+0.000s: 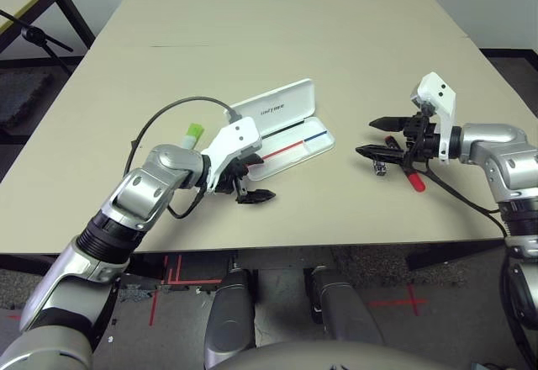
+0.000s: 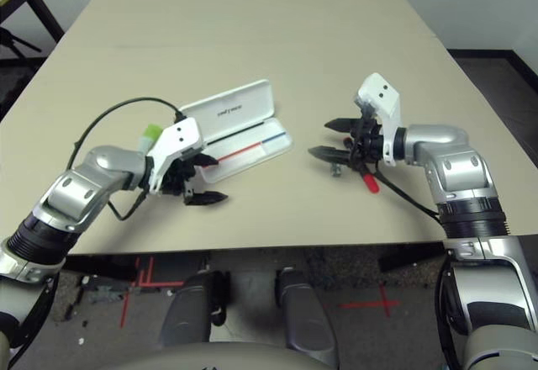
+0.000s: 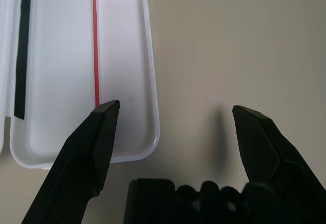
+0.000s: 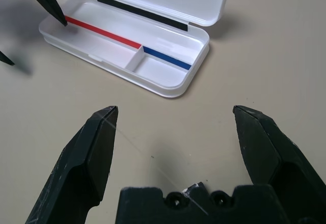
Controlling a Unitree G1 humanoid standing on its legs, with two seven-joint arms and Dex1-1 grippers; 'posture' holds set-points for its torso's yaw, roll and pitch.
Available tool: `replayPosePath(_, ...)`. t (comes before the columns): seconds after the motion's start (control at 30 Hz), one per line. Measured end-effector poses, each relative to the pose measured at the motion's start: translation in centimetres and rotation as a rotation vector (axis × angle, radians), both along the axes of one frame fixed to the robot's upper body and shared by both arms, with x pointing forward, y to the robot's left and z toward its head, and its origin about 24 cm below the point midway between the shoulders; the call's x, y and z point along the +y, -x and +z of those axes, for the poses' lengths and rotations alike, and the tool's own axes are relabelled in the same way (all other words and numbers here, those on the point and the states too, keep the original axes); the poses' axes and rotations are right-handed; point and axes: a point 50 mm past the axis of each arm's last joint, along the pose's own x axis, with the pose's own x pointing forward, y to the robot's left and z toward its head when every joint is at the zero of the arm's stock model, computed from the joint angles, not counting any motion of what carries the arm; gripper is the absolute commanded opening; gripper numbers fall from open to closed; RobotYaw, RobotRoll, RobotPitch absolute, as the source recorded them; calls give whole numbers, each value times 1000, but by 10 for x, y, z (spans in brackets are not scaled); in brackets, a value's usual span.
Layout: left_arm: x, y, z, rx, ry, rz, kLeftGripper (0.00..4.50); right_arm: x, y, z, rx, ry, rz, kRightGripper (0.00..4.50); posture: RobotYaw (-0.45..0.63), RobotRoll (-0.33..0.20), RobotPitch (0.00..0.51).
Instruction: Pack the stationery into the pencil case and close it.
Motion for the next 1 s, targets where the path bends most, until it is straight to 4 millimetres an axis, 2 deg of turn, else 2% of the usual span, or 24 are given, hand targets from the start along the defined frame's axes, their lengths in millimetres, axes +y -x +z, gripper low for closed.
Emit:
replayPosePath(0.27, -3, 1, -4, 6, -27, -24, 4476, 0, -1, 0, -5, -1, -12, 4500, -54, 0, 132)
replayPosePath(0.37, -4, 1, -5, 10, -25, -34, 3947, 1, 0, 0, 9, -13, -9, 4500, -56, 0, 132)
replayPosePath(0.53, -5, 0, -5, 11, -20, -35, 2059, 5, 6, 5, 49, -41, 37, 4500, -61, 0, 134)
replayPosePath(0.7, -2, -3, -4, 2, -23, -23, 194, 2, 19, 5, 128, -28, 75, 4500, -64, 0, 137)
replayPosePath(0.73, -2, -4, -4, -1, -24, -22, 51, 1, 21, 4, 145, -26, 82, 4500, -64, 0, 137)
replayPosePath(1.0, 1, -3, 0, -31, -46, -76, 51, 3, 27, 5, 176, -23, 107, 4500, -64, 0, 137)
